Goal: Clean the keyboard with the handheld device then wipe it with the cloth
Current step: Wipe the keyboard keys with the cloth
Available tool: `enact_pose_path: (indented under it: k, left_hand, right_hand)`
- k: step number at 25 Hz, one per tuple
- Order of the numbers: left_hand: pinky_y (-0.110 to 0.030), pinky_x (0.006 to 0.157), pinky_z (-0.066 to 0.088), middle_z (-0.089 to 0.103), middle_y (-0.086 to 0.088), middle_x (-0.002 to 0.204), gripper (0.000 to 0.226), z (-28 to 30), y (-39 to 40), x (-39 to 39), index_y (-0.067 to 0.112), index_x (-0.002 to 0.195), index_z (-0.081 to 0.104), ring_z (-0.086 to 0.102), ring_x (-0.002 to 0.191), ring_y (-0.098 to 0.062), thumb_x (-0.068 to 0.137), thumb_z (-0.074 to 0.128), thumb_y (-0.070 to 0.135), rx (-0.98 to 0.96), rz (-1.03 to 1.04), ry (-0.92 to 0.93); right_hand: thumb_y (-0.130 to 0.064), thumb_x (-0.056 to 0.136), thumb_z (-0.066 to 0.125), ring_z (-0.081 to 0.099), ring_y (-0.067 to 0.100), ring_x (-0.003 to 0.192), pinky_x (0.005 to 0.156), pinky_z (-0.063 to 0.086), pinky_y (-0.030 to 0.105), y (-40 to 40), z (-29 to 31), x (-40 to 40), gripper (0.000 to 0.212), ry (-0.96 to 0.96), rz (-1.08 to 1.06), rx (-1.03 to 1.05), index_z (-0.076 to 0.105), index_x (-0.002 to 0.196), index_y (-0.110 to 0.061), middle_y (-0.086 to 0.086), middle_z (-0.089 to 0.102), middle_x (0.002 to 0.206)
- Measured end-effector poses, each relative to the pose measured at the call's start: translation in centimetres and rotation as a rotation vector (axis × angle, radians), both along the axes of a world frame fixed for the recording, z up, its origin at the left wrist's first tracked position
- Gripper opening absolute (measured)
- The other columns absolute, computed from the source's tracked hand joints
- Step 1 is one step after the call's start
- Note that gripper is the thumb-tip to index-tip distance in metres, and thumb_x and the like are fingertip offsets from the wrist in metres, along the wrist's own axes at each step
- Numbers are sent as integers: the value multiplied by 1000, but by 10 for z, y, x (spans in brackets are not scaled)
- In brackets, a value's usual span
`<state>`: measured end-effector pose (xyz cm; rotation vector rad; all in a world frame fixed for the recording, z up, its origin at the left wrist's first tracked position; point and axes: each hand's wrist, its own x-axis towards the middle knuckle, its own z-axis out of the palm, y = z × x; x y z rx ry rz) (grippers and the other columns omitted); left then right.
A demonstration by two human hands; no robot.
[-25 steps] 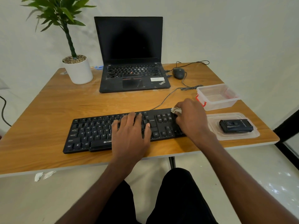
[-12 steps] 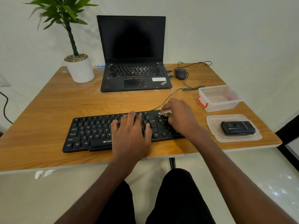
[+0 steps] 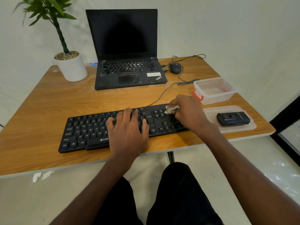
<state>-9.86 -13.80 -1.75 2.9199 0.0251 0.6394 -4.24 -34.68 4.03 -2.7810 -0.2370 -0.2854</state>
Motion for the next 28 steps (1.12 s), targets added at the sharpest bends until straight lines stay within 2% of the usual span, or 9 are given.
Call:
enact_pose_path:
  k: [2, 4, 9, 14, 16, 19, 21, 25, 28]
  left_hand:
    - [-46, 109, 23, 56, 0, 136, 52, 0, -1, 1, 18, 138, 64, 56, 122, -20, 103, 42, 50, 0, -3, -3]
    - [-48, 109, 25, 57, 0, 135, 53, 1, -1, 1, 17, 136, 64, 56, 121, -21, 102, 41, 50, -3, -7, -3]
    - [-48, 107, 26, 57, 1, 135, 55, 0, -1, 1, 18, 137, 64, 56, 121, -20, 101, 39, 51, 1, 3, -6]
    - [-52, 103, 31, 56, 1, 134, 54, 0, -2, 1, 18, 135, 66, 56, 118, -20, 100, 40, 51, -6, 17, -8]
    - [-52, 105, 29, 55, 0, 134, 55, -1, -2, 1, 18, 137, 65, 55, 119, -20, 101, 39, 51, -9, 10, -2]
    - [-52, 106, 29, 54, 0, 135, 56, -1, -1, 1, 17, 138, 64, 55, 120, -21, 101, 39, 51, -13, 12, -3]
    - [-53, 105, 30, 55, -1, 134, 55, -1, -1, 1, 17, 137, 65, 55, 119, -21, 100, 41, 51, -17, 10, -6]
    - [-53, 104, 31, 55, -2, 133, 55, 1, -2, 1, 16, 136, 65, 56, 118, -21, 100, 41, 50, -17, 7, -2]
    - [-52, 104, 31, 55, -2, 133, 54, 0, -2, 1, 16, 135, 65, 56, 118, -22, 100, 41, 50, -8, 8, -6]
  right_hand:
    - [-5, 87, 71, 62, 29, 96, 72, 52, 37, -16, 3, 2, 21, -58, -210, -35, 79, 103, -17, 9, 71, 94]
    - [-5, 89, 68, 62, 34, 97, 71, 54, 40, -22, 3, -1, 16, -101, -358, -88, 77, 101, -12, 14, 70, 93]
    - [-7, 86, 72, 63, 27, 92, 72, 54, 36, 13, -8, -4, 23, -92, -74, -25, 80, 105, -18, 6, 73, 97]
    - [-14, 84, 80, 66, 31, 96, 77, 57, 39, -8, 3, 7, 21, -70, -208, -89, 80, 105, -17, 10, 74, 99]
    - [-12, 85, 78, 63, 30, 98, 79, 57, 42, -1, 3, 6, 22, -110, -145, -62, 80, 106, -20, 6, 72, 101]
    - [-14, 87, 77, 63, 25, 99, 81, 57, 41, 5, 3, 4, 26, -15, -3, -78, 80, 110, -25, 2, 72, 103]
    - [-16, 86, 79, 67, 26, 97, 83, 58, 39, -4, 8, 5, 24, 18, -60, -66, 81, 109, -23, 4, 75, 102]
    - [-8, 90, 71, 63, 34, 98, 71, 49, 36, -16, 9, -1, 12, -84, -332, -156, 74, 102, -8, 16, 70, 97]
    - [-5, 89, 71, 61, 34, 96, 70, 47, 37, -7, 8, -1, 8, -42, -214, -216, 71, 96, -6, 15, 68, 96]
